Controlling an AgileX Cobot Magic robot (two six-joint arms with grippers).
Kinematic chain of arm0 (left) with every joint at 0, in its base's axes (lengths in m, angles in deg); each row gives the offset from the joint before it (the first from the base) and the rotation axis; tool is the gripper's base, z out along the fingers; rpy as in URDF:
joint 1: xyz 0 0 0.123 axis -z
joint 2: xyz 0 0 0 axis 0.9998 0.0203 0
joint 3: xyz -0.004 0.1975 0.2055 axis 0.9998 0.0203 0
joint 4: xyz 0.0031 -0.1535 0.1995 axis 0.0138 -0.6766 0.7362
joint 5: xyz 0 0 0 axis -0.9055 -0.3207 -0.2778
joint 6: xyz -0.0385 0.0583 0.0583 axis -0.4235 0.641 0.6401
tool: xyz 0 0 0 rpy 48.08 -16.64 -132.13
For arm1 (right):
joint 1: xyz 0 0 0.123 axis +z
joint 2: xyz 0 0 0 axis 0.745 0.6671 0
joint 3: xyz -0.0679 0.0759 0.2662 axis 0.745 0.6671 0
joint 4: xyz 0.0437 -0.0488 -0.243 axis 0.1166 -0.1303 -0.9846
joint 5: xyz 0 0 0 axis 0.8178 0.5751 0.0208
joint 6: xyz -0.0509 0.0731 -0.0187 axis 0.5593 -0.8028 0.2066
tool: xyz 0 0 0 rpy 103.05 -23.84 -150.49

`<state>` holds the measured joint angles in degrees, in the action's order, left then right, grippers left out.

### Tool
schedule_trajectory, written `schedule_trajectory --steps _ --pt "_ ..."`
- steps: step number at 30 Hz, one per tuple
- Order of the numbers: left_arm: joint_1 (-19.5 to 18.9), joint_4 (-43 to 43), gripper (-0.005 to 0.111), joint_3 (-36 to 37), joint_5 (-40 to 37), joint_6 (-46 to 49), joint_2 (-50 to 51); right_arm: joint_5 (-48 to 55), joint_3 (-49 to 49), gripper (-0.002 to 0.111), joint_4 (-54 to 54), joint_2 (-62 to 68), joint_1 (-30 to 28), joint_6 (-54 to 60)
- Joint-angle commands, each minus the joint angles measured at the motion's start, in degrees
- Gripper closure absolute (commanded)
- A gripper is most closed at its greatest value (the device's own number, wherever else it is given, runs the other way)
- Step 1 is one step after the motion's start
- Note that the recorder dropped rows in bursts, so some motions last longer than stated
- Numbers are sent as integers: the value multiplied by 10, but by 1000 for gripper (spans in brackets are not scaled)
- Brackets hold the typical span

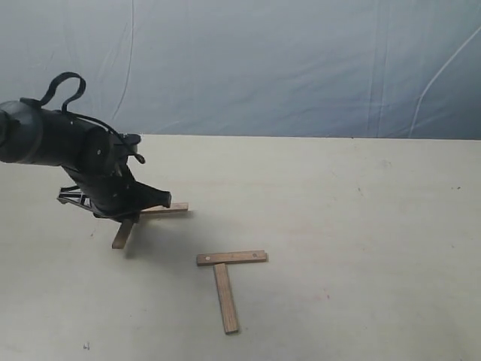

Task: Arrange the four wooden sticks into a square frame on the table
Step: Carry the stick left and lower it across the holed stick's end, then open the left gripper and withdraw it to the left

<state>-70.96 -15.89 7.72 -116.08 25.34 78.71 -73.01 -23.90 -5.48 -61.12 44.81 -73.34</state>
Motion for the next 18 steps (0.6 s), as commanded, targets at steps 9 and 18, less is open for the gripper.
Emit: schedule_trajectory --steps 9,18 --pt "-3 -8 83 1 39 -4 18 -5 3 109 -1 -2 1 2" --pt "-12 -33 52 1 25 -4 -16 -5 3 109 -1 -2 1 2"
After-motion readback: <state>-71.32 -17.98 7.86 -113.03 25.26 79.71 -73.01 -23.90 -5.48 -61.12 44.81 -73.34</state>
